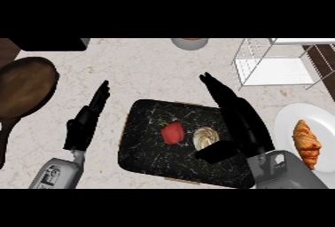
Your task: Pick the bell pepper from the tray and place it in the tiered shelf
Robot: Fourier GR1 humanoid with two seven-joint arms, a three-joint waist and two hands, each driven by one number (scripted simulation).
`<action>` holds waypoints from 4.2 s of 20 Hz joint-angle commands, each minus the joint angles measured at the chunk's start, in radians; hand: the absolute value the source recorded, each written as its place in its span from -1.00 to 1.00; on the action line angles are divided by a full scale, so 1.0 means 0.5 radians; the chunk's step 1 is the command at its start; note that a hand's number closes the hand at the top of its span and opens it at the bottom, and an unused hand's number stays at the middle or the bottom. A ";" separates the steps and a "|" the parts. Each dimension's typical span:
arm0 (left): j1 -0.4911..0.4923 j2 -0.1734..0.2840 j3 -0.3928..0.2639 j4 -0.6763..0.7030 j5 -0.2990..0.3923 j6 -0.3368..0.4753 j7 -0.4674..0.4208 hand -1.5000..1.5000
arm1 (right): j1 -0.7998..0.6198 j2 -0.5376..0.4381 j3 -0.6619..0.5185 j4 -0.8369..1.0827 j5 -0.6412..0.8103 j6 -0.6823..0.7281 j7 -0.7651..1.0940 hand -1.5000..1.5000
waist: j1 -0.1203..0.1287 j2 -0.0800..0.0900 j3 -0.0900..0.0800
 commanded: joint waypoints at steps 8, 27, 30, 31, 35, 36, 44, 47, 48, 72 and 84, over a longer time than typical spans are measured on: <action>0.145 0.016 0.073 -0.037 -0.001 -0.103 -0.084 0.00 | -0.253 0.382 0.309 -0.297 0.368 0.515 1.040 -1.00 | 0.021 0.010 0.005; 0.003 -0.153 0.183 -0.081 -0.171 -0.190 0.098 0.00 | 0.020 0.743 0.287 -0.082 0.901 0.529 0.727 -1.00 | 0.012 0.014 0.007; 0.004 -0.193 0.194 0.007 -0.206 -0.174 0.024 0.00 | -0.060 0.744 0.322 -0.074 0.853 0.538 0.879 -1.00 | 0.014 0.014 0.006; -0.013 -0.194 0.192 -0.096 -0.201 -0.152 0.134 0.00 | -0.098 0.744 0.270 0.149 0.901 0.420 0.722 -1.00 | 0.020 0.015 0.007; 0.012 -0.250 0.174 -0.057 -0.262 -0.158 0.069 0.00 | 0.078 0.745 0.281 -0.142 0.938 0.658 0.803 -1.00 | 0.008 0.013 0.007; -0.046 -0.227 0.240 -0.039 -0.245 -0.174 0.089 0.00 | -0.095 0.745 0.319 0.064 0.843 0.490 0.856 -1.00 | 0.017 0.015 0.007; 0.035 -0.193 0.304 -0.081 -0.234 -0.305 0.029 0.00 | -0.156 0.746 0.294 0.257 0.830 0.432 0.818 -1.00 | 0.024 0.015 0.007; -0.026 -0.276 0.278 -0.051 -0.281 -0.234 0.140 0.00 | 0.077 0.746 0.295 0.328 1.026 0.363 0.608 -1.00 | 0.014 0.015 0.007; 0.018 -0.258 0.298 -0.074 -0.299 -0.256 0.069 0.00 | 0.036 0.746 0.262 0.199 0.964 0.513 0.692 -1.00 | 0.015 0.014 0.007; 0.182 -0.329 0.326 -0.209 -0.366 -0.350 0.011 0.00 | -0.133 0.746 0.412 0.806 0.847 0.077 0.615 -1.00 | 0.035 0.014 0.007; 0.069 -0.312 0.428 -0.011 -0.372 -0.392 -0.039 0.00 | 0.026 0.728 0.310 0.869 1.116 0.249 0.243 1.00 | 0.013 0.015 0.007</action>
